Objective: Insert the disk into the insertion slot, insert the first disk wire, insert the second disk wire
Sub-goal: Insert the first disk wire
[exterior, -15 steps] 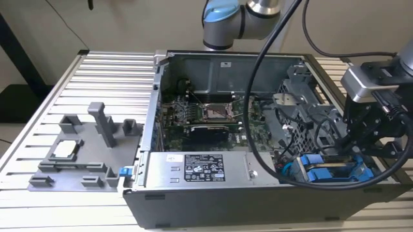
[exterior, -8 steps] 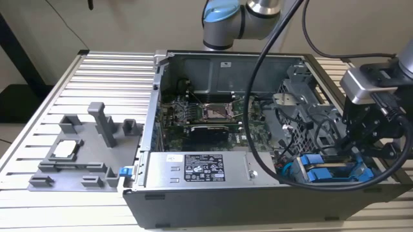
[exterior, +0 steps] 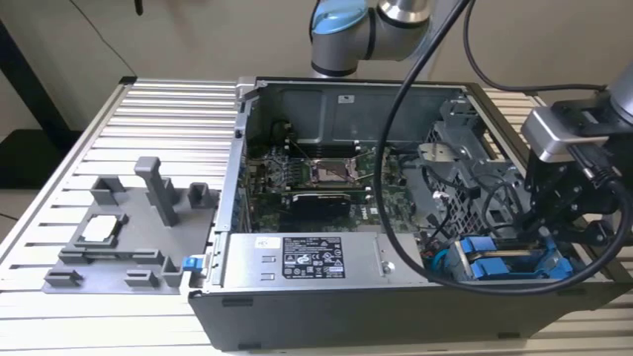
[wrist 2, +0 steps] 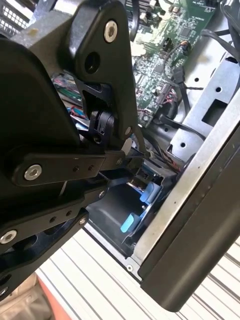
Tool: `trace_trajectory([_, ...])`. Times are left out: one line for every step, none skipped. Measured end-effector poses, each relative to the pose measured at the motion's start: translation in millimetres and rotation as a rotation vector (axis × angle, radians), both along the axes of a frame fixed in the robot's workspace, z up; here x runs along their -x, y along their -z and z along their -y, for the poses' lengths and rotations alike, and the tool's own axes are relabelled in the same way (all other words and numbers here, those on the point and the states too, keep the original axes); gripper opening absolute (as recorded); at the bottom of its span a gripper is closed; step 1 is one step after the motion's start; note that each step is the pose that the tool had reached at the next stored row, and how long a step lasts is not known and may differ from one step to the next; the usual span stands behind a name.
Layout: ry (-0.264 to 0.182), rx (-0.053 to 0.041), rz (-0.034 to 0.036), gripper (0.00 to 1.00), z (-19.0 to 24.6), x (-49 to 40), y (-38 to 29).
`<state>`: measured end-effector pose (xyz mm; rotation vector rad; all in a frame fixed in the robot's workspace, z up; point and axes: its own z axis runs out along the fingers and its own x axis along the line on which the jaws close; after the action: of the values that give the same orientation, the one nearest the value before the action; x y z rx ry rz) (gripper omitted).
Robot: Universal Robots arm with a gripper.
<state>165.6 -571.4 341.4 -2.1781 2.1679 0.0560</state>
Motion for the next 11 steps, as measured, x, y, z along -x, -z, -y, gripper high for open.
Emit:
trace_trajectory([0.000, -0.0001, 0.0000, 0.20, 0.0, 0.0, 0.4])
trace_trajectory([0.000, -0.0001, 0.0000, 0.20, 0.0, 0.0, 0.8])
trace_trajectory([0.000, -0.0001, 0.0000, 0.20, 0.0, 0.0, 1.2])
trace_trajectory([0.000, -0.0001, 0.0000, 0.20, 0.0, 0.0, 1.6])
trace_trajectory([0.000, 0.0000, 0.0000, 0.20, 0.0, 0.0, 2.0])
trace_trajectory([0.000, 0.0000, 0.0000, 0.20, 0.0, 0.0, 2.5])
trace_trajectory([0.000, 0.0003, 0.0000, 0.20, 0.1, 0.0, 2.7])
trace_trajectory([0.000, 0.0003, 0.0001, 0.20, 0.2, -0.1, 2.9])
trace_trajectory([0.000, 0.0001, 0.0001, 0.20, 0.3, -0.2, 3.0])
trace_trajectory([0.001, 0.0000, -0.0001, 0.20, 0.5, -0.2, 3.1])
trace_trajectory([0.001, -0.0002, -0.0003, 0.20, 0.6, -0.2, 3.2])
